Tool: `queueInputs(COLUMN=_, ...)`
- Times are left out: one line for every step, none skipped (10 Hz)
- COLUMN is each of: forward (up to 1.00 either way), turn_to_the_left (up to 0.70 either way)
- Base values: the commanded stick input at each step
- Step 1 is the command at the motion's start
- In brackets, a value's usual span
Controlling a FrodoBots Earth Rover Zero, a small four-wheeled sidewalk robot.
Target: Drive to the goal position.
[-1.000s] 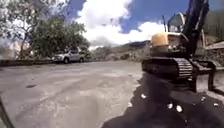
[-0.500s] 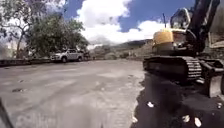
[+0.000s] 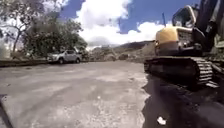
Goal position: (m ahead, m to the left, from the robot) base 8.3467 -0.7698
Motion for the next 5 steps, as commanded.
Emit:
queueInputs(forward=0.70, turn_to_the_left=0.00)
queueInputs(forward=0.70, turn_to_the_left=0.00)
queueInputs(forward=0.70, turn_to_the_left=0.00)
queueInputs(forward=0.70, turn_to_the_left=0.00)
queueInputs(forward=0.70, turn_to_the_left=0.00)
